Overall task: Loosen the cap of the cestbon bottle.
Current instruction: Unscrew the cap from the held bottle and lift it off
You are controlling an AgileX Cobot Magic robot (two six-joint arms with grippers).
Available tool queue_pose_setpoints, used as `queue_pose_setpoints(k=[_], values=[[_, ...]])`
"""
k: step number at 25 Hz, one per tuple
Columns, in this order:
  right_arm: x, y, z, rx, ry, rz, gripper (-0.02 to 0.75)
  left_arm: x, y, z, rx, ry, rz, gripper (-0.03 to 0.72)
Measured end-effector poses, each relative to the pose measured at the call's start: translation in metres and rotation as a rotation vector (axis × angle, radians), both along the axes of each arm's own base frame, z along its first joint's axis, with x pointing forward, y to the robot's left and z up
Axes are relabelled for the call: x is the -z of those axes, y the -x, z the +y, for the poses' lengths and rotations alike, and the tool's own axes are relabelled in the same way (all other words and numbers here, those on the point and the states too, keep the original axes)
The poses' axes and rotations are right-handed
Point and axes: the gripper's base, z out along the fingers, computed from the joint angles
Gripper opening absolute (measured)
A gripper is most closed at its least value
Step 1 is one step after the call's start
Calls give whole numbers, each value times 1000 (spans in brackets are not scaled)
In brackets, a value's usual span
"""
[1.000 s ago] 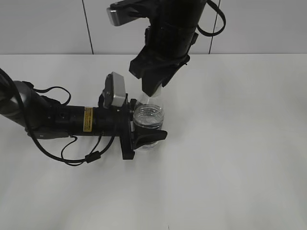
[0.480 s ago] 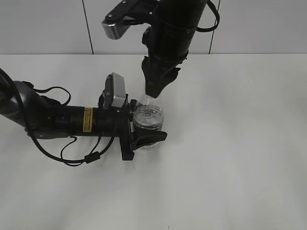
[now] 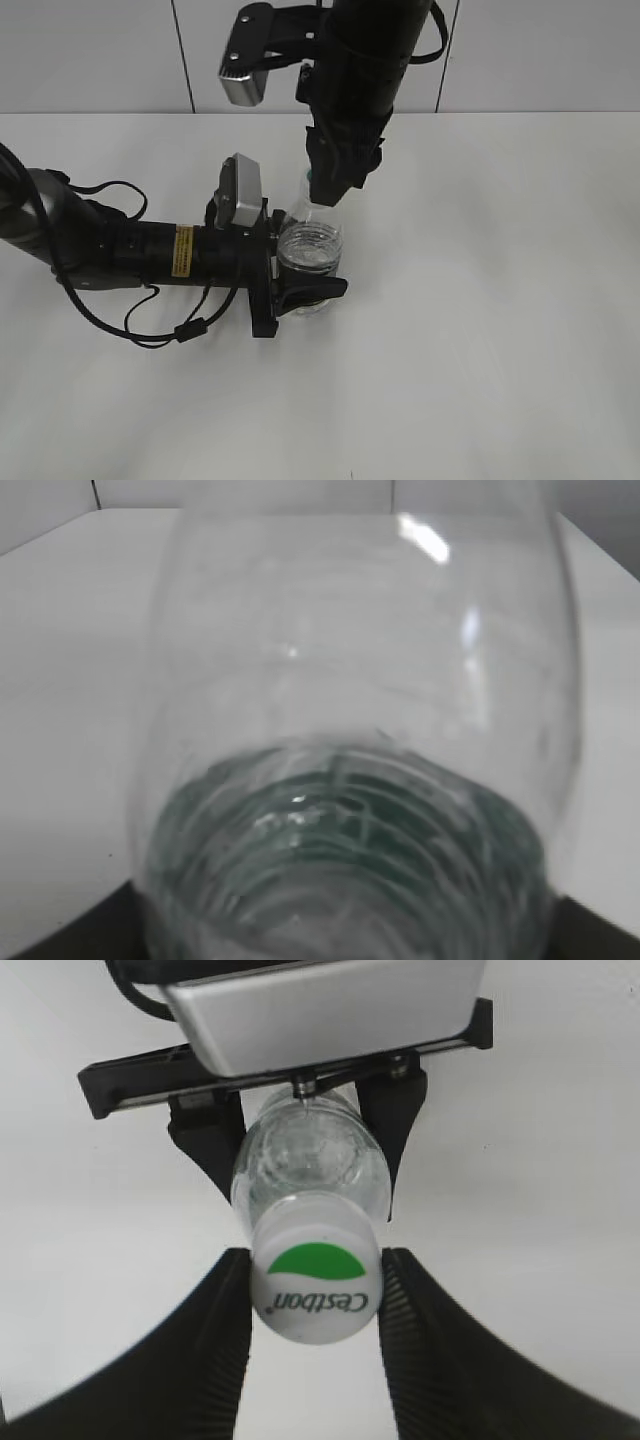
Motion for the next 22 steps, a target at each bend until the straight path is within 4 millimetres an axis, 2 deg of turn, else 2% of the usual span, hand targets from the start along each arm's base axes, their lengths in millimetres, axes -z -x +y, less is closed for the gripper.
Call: queue_pose_setpoints(k=[22], values=[[0,0,0,-56,5,-14,301,0,0,0,6,0,0,408]])
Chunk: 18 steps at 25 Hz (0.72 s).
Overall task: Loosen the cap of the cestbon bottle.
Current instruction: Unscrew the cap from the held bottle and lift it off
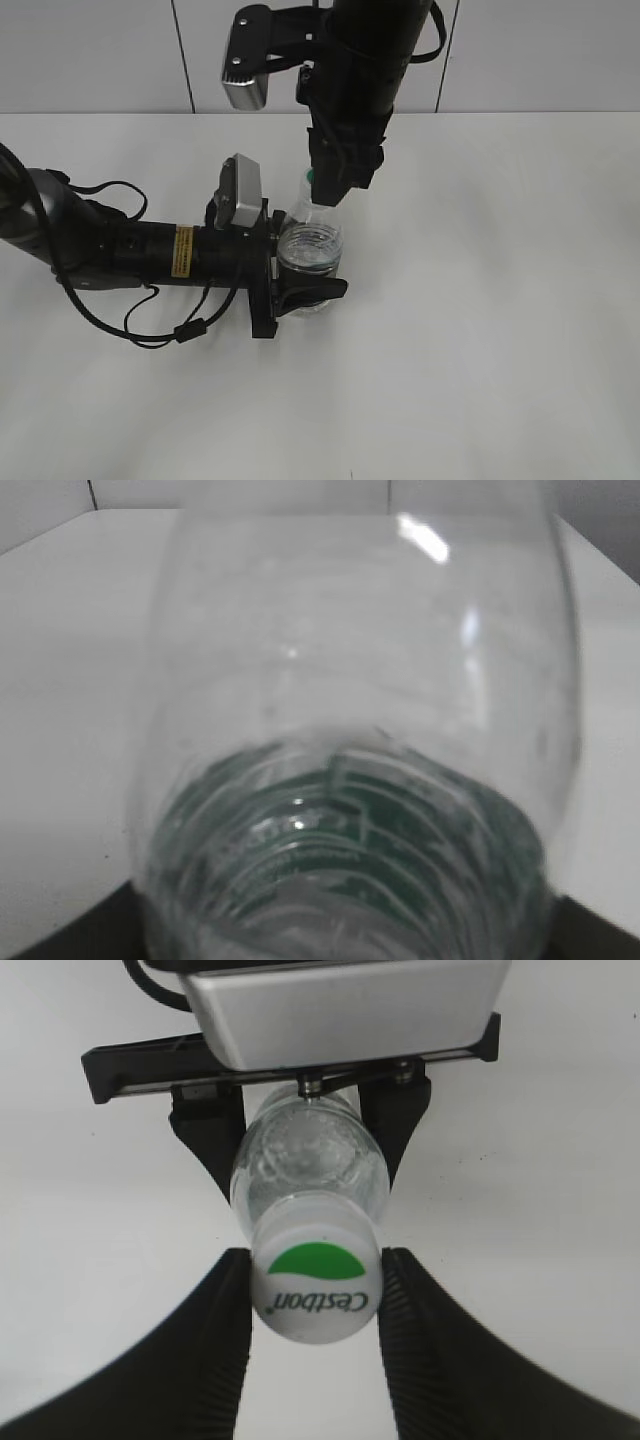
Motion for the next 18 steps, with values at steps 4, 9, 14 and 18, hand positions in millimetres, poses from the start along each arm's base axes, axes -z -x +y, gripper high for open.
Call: queue_pose_setpoints(k=[4,9,14,18], values=[[0,0,0,-1,-1,0,306,0,0,0,0,0,0,408],[0,0,0,-1,-1,0,307,0,0,0,0,0,2,408],[0,0,0,-1,-1,0,310,0,0,0,1,1,3,408],[0,0,0,-2,-1,0,349,0,1,0,5,0,2,408]])
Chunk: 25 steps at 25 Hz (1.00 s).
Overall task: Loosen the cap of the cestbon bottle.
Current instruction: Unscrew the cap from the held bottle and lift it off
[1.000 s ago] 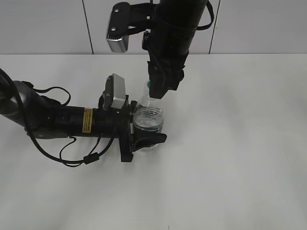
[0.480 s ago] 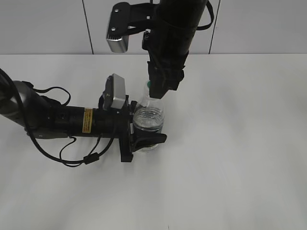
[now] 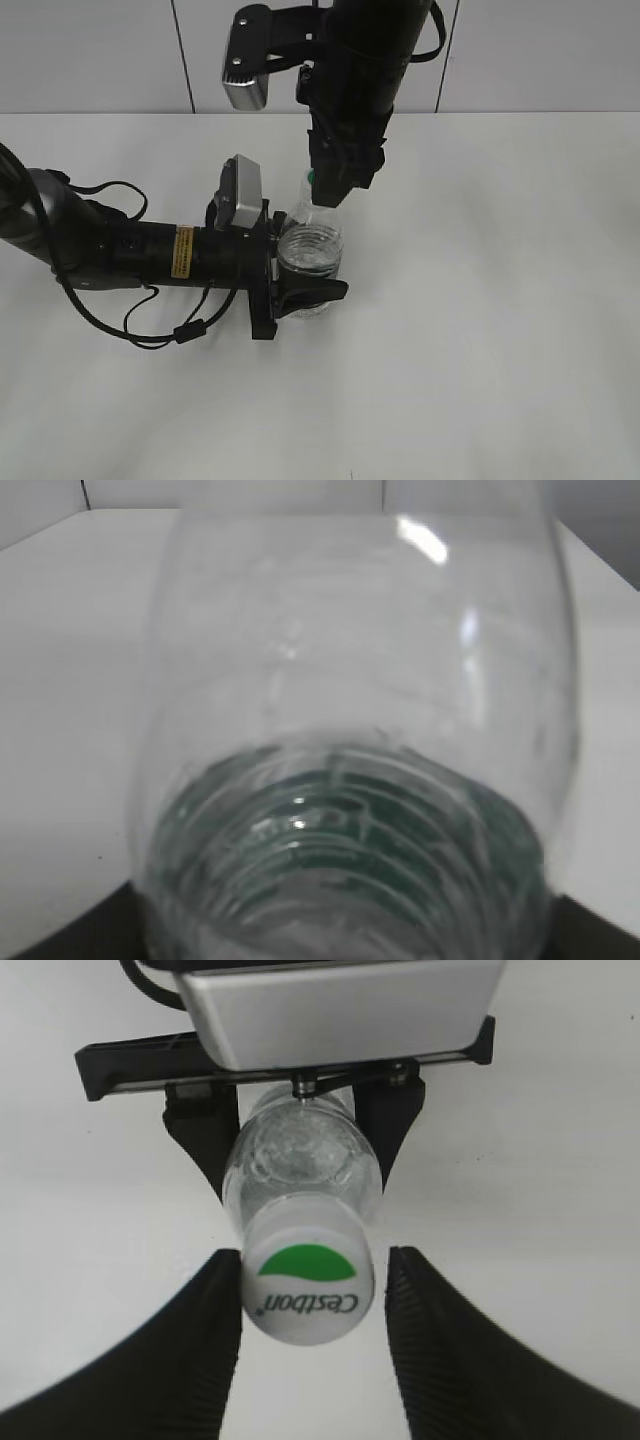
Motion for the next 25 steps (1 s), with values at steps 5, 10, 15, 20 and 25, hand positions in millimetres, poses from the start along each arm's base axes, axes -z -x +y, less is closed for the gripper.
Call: queue_pose_setpoints(k=[5,10,15,20,25], values=[[0,0,0,0,-2,-2,384,0,0,0,6,0,-1,408],[0,1,1,3,-15,7,428,0,1,0,12,4,-1,408],[-1,1,2,33,-27,18,468,0,1,0,14,5,-1,408],[-15,5,-1,90,-53,8,471,0,1,-1,16,4,-1,408],[-27,8,-4,180,-83,13,471,-1,1,-1,14,6,6,408]])
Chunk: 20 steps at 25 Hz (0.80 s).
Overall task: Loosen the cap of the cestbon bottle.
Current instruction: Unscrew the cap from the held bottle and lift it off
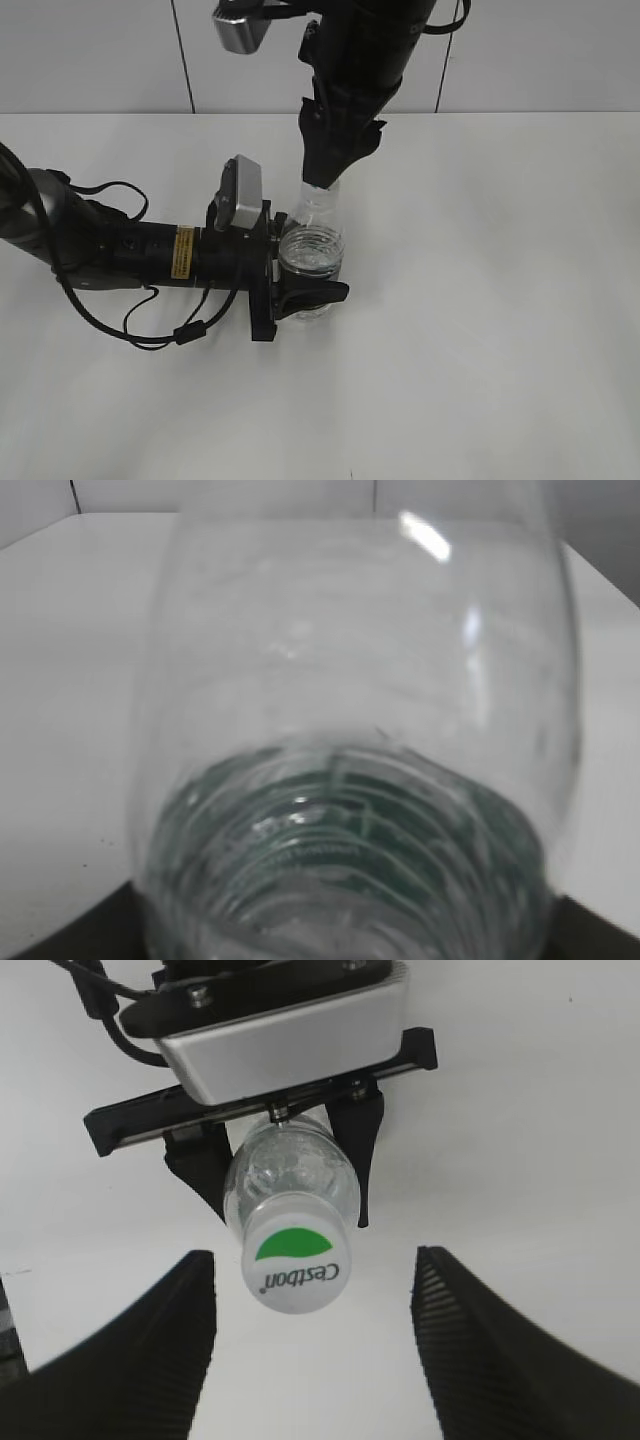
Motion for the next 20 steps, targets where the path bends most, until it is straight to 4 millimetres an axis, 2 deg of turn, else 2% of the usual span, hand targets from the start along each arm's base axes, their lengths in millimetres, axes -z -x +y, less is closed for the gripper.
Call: queue_pose_setpoints(k=[4,16,20], values=[[-3,1,-1,150,-27,41,471,0,0,0,-3,1,7,408],[-9,-4,-4,934,-133,231,471,0,0,0,-5,2,14,408],[-8,-4,-4,1102,-158,277,471,0,0,0,-5,2,14,408]])
